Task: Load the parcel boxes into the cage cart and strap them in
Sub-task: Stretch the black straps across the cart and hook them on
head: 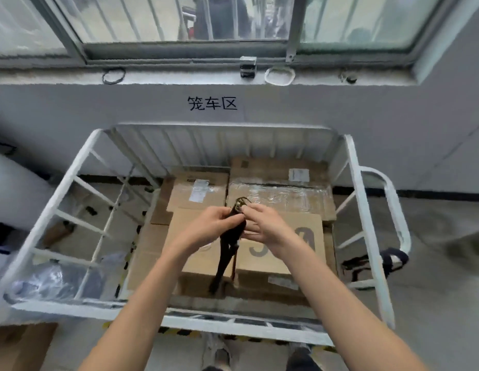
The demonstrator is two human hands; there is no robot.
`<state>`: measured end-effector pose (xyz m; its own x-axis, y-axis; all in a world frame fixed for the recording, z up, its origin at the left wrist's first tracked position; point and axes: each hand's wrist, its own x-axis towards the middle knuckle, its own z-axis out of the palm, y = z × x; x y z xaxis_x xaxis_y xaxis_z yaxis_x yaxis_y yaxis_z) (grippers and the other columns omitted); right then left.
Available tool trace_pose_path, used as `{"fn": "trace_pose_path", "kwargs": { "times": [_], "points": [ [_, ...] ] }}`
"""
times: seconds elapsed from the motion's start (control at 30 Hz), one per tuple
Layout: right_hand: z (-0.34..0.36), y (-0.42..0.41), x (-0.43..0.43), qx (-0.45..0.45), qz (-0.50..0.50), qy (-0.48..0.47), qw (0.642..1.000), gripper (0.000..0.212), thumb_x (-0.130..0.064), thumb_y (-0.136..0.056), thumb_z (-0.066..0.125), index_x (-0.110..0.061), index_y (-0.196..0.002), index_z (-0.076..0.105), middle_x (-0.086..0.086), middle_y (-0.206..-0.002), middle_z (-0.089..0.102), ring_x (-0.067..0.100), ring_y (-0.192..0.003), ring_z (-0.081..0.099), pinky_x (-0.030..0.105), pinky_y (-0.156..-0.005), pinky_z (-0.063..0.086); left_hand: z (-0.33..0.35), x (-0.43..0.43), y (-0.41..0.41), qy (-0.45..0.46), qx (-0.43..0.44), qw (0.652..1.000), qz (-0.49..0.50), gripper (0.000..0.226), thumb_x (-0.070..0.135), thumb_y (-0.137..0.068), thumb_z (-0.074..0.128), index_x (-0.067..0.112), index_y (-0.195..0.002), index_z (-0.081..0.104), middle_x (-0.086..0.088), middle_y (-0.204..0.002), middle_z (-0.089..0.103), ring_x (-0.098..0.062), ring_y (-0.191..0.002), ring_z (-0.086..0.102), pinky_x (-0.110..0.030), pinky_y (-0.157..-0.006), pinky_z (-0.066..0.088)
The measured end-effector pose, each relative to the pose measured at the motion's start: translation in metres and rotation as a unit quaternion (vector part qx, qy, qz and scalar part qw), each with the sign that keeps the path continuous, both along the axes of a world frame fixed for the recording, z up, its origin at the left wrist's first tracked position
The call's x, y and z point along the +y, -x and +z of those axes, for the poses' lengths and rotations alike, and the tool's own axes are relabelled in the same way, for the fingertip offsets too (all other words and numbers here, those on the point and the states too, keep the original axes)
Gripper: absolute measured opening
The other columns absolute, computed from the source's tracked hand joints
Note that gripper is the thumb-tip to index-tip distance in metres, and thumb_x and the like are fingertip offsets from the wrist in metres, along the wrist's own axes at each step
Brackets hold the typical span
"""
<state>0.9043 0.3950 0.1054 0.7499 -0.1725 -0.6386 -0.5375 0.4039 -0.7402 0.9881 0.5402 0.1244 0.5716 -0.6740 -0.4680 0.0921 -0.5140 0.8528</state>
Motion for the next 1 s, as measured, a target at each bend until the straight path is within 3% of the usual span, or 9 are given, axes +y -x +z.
{"fn": "trace_pose_path", "kwargs": {
  "times": [0.13, 0.23, 0.3, 0.37, 0.47, 0.6, 0.73, 0.83, 1.0],
  "points": [
    [-0.02, -0.001, 0.008, -0.025, -0.274, -0.205, 0.939, 0.027, -0.011, -0.098, 0.06, -0.01, -0.124, 0.053, 0.017, -0.107, 0.075, 0.029, -0.098, 0.074, 0.038, -0.076, 0.061, -0.025, -0.001, -0.028, -0.009, 0.071, 0.992, -0.1, 0.023, 0.025, -0.103, 0.054, 0.008, -0.113, 0.065, -0.011, -0.096, 0.078, -0.026, -0.093, 0.075, -0.04, -0.085, 0.06],
    [-0.036, 0.006, 0.02, -0.019, -0.39, -0.259, 0.883, 0.032, -0.011, -0.099, 0.057, 0.0, -0.129, 0.054, 0.019, -0.105, 0.072, 0.03, -0.101, 0.071, 0.039, -0.079, 0.058, -0.043, -0.003, -0.035, -0.005, 0.11, 0.978, -0.176, 0.022, 0.023, -0.103, 0.053, 0.011, -0.119, 0.061, -0.014, -0.098, 0.077, -0.03, -0.096, 0.075, -0.041, -0.086, 0.06],
    [-0.044, 0.011, 0.029, -0.001, -0.445, -0.269, 0.854, 0.023, -0.01, -0.101, 0.053, 0.003, -0.117, 0.063, 0.019, -0.104, 0.069, 0.029, -0.098, 0.067, 0.039, -0.079, 0.056, -0.053, -0.006, -0.036, -0.018, 0.127, 0.967, -0.22, 0.021, 0.025, -0.103, 0.052, 0.012, -0.117, 0.061, -0.014, -0.098, 0.077, -0.03, -0.095, 0.075, -0.038, -0.082, 0.06],
    [-0.05, 0.016, 0.035, 0.023, -0.485, -0.267, 0.832, 0.02, -0.01, -0.102, 0.051, 0.002, -0.107, 0.067, 0.017, -0.105, 0.067, 0.027, -0.097, 0.063, 0.039, -0.082, 0.054, -0.065, -0.008, -0.038, -0.042, 0.112, 0.965, -0.234, 0.017, 0.027, -0.102, 0.053, 0.014, -0.108, 0.062, -0.008, -0.091, 0.078, -0.027, -0.09, 0.075, -0.036, -0.079, 0.059],
    [-0.06, 0.025, 0.034, 0.036, -0.52, -0.249, 0.817, 0.027, -0.008, -0.101, 0.054, 0.002, -0.125, 0.062, 0.013, -0.11, 0.068, 0.024, -0.099, 0.063, 0.038, -0.084, 0.054, -0.081, -0.013, -0.044, -0.054, 0.076, 0.969, -0.227, 0.015, 0.031, -0.099, 0.057, 0.019, -0.094, 0.064, -0.003, -0.082, 0.073, -0.023, -0.083, 0.071, -0.044, -0.085, 0.053],
    [-0.082, 0.028, 0.031, 0.023, -0.562, -0.199, 0.803, 0.031, 0.003, -0.099, 0.047, 0.003, -0.13, 0.049, 0.015, -0.091, 0.064, 0.023, -0.075, 0.064, 0.035, -0.069, 0.056, -0.098, -0.016, -0.047, -0.057, 0.11, 0.964, -0.235, 0.013, 0.025, -0.103, 0.054, 0.016, -0.107, 0.062, -0.007, -0.094, 0.078, -0.026, -0.088, 0.076, -0.043, -0.088, 0.059],
    [-0.115, 0.036, 0.02, 0.096, -0.584, -0.119, 0.797, 0.014, -0.002, -0.096, 0.045, -0.009, -0.108, 0.05, 0.007, -0.069, 0.058, 0.014, -0.049, 0.047, 0.026, -0.043, 0.039, -0.116, -0.023, -0.049, -0.07, 0.117, 0.964, -0.229, 0.016, 0.021, -0.103, 0.055, 0.01, -0.109, 0.064, -0.006, -0.096, 0.078, -0.025, -0.087, 0.076, -0.041, -0.088, 0.058],
    [-0.137, 0.05, 0.004, 0.124, -0.601, -0.101, 0.783, 0.006, -0.011, -0.1, 0.045, -0.01, -0.098, 0.051, 0.003, -0.068, 0.049, 0.01, -0.044, 0.039, 0.024, -0.041, 0.034, -0.121, -0.029, -0.046, -0.09, 0.129, 0.959, -0.235, 0.016, 0.02, -0.102, 0.056, 0.008, -0.109, 0.065, -0.005, -0.096, 0.078, -0.023, -0.087, 0.076, -0.035, -0.083, 0.059],
    [-0.166, 0.078, -0.045, 0.101, -0.666, -0.111, 0.731, 0.009, -0.015, -0.104, 0.045, -0.012, -0.101, 0.053, 0.002, -0.071, 0.054, 0.009, -0.044, 0.039, 0.022, -0.04, 0.033, -0.122, -0.051, -0.036, -0.121, 0.141, 0.949, -0.255, 0.017, 0.022, -0.102, 0.056, 0.009, -0.109, 0.065, -0.004, -0.097, 0.078, -0.021, -0.09, 0.075, -0.039, -0.089, 0.057]
  ]
}}
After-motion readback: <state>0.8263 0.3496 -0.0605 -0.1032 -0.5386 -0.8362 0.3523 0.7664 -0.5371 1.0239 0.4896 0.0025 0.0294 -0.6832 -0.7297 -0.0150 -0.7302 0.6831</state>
